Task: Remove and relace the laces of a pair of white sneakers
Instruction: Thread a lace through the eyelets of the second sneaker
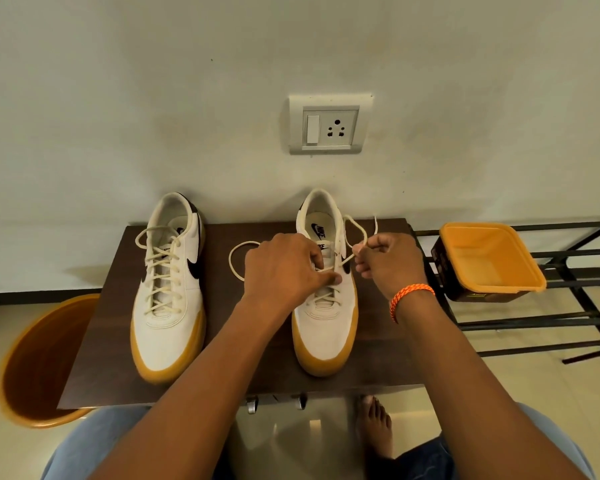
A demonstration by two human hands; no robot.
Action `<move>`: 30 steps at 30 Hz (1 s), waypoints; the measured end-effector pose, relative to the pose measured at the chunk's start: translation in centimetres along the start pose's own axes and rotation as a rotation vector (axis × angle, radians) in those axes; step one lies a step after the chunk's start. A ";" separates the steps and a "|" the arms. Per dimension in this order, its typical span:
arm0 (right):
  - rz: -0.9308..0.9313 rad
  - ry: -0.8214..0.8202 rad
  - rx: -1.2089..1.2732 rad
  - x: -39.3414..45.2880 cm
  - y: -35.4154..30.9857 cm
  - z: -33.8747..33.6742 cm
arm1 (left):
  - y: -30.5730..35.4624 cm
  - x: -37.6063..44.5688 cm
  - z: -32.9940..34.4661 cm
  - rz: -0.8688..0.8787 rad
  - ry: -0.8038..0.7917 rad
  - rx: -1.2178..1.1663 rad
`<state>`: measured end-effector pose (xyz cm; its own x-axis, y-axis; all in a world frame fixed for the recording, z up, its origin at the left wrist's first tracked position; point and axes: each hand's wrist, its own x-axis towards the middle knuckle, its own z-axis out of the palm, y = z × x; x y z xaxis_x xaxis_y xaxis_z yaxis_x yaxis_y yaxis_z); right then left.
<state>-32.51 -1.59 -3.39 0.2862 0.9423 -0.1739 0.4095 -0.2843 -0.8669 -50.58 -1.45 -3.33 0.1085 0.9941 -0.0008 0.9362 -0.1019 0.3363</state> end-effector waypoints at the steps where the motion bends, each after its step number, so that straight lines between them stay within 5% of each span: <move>1: 0.013 0.011 0.014 0.0 0.0 0.2 | 0.1 0.0 -0.1 0.003 -0.002 0.009; 6: 0.064 0.142 0.248 0.2 -1.3 -0.4 | -1.2 0.3 -0.6 0.079 -0.102 -0.178; 10: 0.089 0.095 0.376 0.4 -1.7 -1.5 | -2.5 0.8 -1.3 0.048 0.065 -0.421; 15: -0.039 0.203 -0.165 0.1 -0.6 -0.7 | -2.6 0.7 -1.4 0.003 -0.228 -0.286; 18: -0.247 0.265 -0.241 -1.0 -1.2 0.0 | -2.4 0.5 -1.8 0.008 -0.252 -0.355; 20: -0.392 0.166 -0.169 -1.5 -2.1 0.4 | -2.1 0.5 -2.3 0.025 -0.162 -0.482; 24: -0.395 -0.345 0.063 -3.1 -3.3 1.6 | -1.2 0.3 -3.4 0.068 -0.069 -0.742; 30: -0.267 -0.360 0.457 -2.2 -4.1 0.3 | -1.4 0.5 -4.6 0.007 -0.053 -0.976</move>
<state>-35.13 -2.47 0.43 -0.1159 0.9933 -0.0018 -0.0075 -0.0027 -1.0000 -53.37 -0.67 0.54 0.1504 0.9882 -0.0304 0.2502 -0.0083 0.9682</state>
